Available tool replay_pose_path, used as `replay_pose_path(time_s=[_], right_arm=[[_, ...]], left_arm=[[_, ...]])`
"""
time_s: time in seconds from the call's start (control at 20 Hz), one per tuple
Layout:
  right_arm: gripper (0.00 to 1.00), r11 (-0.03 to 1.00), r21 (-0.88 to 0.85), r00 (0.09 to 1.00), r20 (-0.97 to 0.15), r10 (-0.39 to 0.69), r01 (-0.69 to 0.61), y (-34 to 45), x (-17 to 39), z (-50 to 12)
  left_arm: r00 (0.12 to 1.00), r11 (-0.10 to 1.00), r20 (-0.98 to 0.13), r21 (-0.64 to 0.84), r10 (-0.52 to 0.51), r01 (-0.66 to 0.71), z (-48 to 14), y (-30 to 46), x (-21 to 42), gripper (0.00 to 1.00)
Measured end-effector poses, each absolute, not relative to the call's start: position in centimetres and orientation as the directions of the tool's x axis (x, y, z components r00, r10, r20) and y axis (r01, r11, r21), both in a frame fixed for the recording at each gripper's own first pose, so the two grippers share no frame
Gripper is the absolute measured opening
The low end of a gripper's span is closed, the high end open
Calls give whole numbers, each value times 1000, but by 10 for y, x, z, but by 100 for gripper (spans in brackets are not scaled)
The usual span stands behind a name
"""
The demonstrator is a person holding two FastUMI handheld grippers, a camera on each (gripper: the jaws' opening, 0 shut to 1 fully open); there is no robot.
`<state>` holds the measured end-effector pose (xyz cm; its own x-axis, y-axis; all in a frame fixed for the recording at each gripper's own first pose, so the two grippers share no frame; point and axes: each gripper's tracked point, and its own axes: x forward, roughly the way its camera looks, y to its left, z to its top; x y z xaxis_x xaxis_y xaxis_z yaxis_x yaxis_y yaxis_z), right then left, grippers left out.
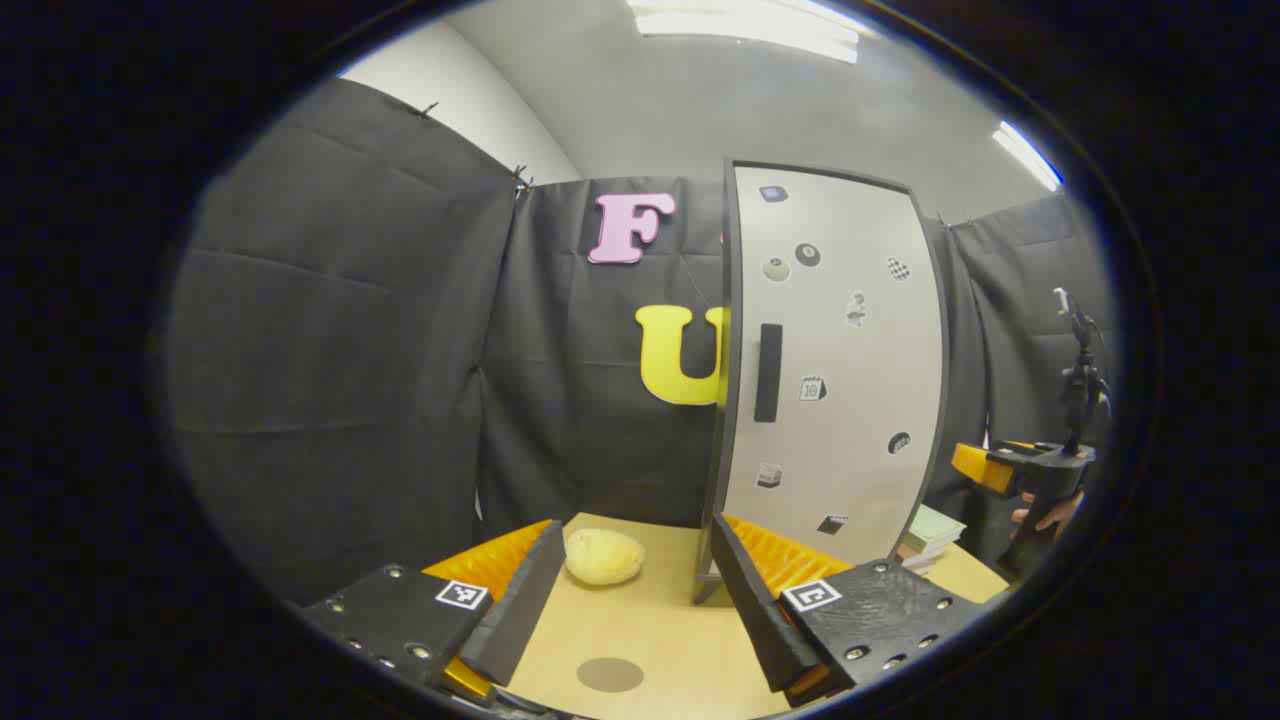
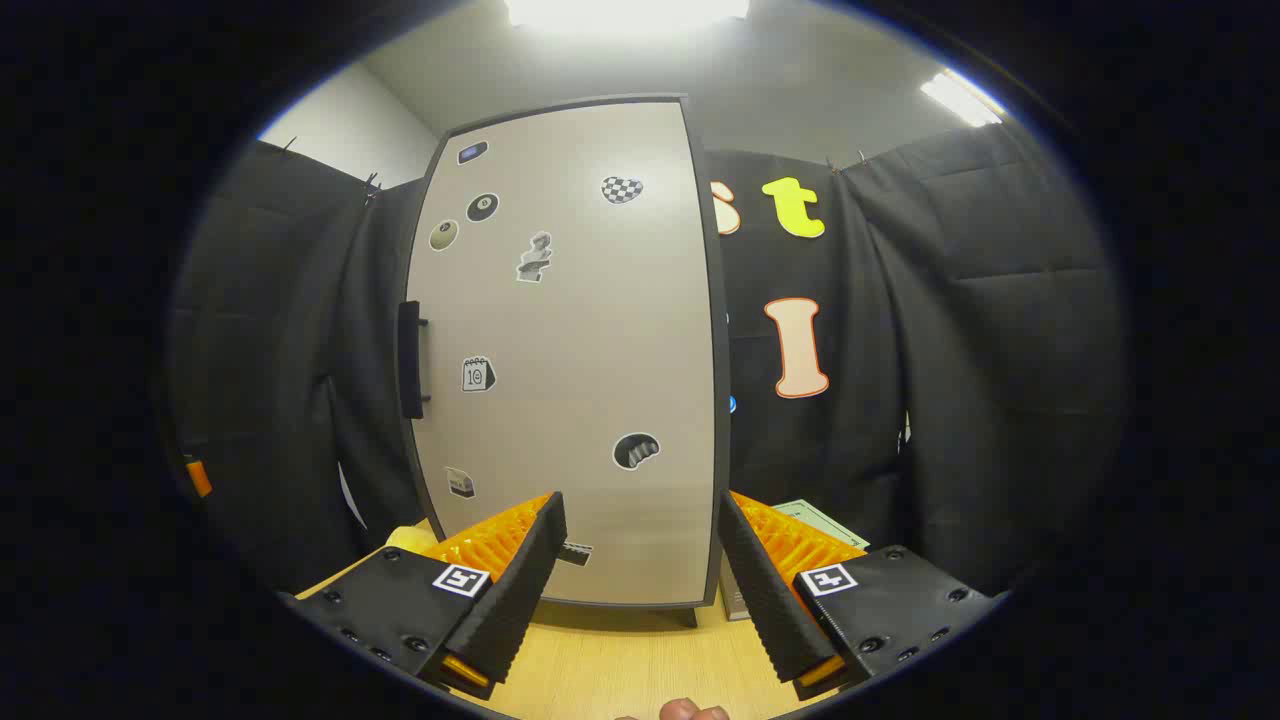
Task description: Open the cabinet door with the right hand, grasp the bottle in the cabinet with the left hand and place it on the coaster, then close the cabinet door with the right hand.
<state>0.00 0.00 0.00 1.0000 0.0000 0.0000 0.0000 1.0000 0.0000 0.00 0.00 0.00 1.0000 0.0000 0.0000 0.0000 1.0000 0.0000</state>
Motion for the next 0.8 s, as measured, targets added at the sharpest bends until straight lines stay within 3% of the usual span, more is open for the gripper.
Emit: replay_pose_path(time_s=[0.3,0.8], right_arm=[[97,1000,-17,1000,-3,12,-12,5,0,6],[97,999,-45,1000,-7,-22,21,-5,-16,8]], left_arm=[[1000,1000,6,23,-14,14,0,-4,6,88],[985,984,-7,38,-172,172,-6,-51,36,90]])
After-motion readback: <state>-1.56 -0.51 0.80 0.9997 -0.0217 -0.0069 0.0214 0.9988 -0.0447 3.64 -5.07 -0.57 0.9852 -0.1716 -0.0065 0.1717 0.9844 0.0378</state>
